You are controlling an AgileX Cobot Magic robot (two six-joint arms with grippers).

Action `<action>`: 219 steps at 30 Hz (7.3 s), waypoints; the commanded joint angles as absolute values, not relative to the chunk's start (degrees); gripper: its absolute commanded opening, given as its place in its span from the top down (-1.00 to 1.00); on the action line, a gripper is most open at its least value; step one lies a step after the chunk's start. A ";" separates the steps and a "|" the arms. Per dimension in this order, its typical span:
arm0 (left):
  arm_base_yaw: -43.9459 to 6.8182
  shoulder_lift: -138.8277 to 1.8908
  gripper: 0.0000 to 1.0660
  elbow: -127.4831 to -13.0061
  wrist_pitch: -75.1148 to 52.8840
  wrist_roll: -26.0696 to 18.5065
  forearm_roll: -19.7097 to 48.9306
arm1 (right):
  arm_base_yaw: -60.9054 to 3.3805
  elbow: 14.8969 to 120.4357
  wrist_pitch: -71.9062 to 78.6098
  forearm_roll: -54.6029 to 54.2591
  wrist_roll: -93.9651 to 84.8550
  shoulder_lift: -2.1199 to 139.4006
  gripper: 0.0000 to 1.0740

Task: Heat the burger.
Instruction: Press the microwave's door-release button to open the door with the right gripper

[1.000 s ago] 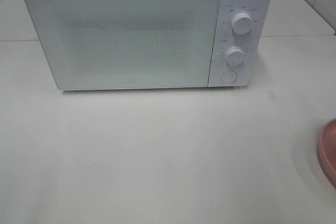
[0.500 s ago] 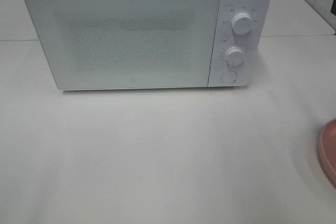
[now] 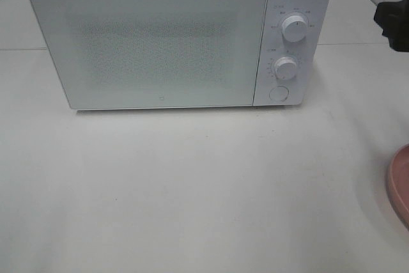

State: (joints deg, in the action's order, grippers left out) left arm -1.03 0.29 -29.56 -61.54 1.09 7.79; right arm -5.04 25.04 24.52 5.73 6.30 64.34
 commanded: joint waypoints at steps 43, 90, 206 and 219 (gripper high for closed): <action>-1.03 1.66 -0.84 -29.56 -60.96 1.32 7.96 | -40.51 22.06 67.61 -47.10 -25.73 91.44 -0.42; -1.03 1.66 -0.84 -29.56 -60.96 1.32 7.96 | -42.91 22.06 62.62 -41.60 62.85 98.26 0.97; -1.03 1.26 -0.84 -29.56 -60.96 1.38 7.96 | -23.38 44.52 62.05 -20.17 79.07 121.52 1.00; -1.03 1.26 -0.84 -29.56 -60.96 1.38 7.96 | -23.38 46.98 66.58 -22.63 78.61 121.52 1.00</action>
State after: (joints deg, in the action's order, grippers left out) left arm -1.03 0.29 -29.56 -61.54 1.09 7.79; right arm -24.29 44.00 57.01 -21.94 79.30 122.56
